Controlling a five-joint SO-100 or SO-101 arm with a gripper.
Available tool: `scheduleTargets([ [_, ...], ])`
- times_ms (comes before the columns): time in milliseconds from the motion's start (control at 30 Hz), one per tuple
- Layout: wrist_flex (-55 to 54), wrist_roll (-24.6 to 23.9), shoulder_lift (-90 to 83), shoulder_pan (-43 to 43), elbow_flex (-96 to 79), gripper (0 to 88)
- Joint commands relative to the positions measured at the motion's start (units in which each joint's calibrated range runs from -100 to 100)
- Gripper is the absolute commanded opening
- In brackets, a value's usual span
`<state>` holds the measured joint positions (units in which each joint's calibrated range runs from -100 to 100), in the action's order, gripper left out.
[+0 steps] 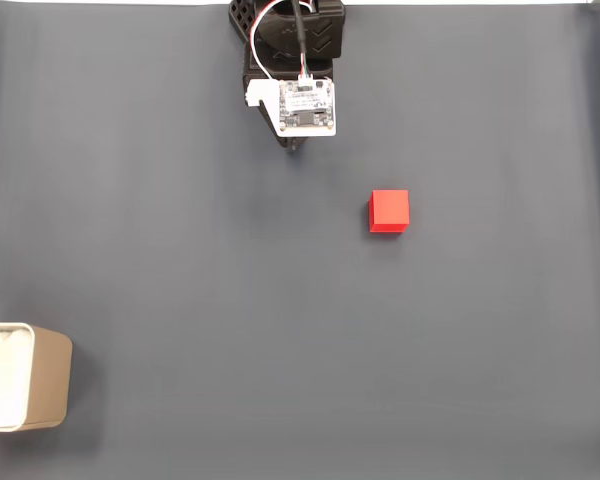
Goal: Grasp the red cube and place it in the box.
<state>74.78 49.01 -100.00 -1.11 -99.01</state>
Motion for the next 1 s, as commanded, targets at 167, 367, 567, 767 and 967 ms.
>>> scheduleTargets([
  [167,1.0,-0.4,0.1,-0.1,-0.8,0.3],
  [367,1.0,-0.7,0.1,-0.1,-0.8,0.3],
  [567,1.0,-0.8,0.1,-0.2,-0.8,0.3],
  [767,0.9,-1.4,0.1,-0.4,-0.8,0.3],
  [967,0.7,-2.0,0.1,-0.4,-0.8,0.0],
])
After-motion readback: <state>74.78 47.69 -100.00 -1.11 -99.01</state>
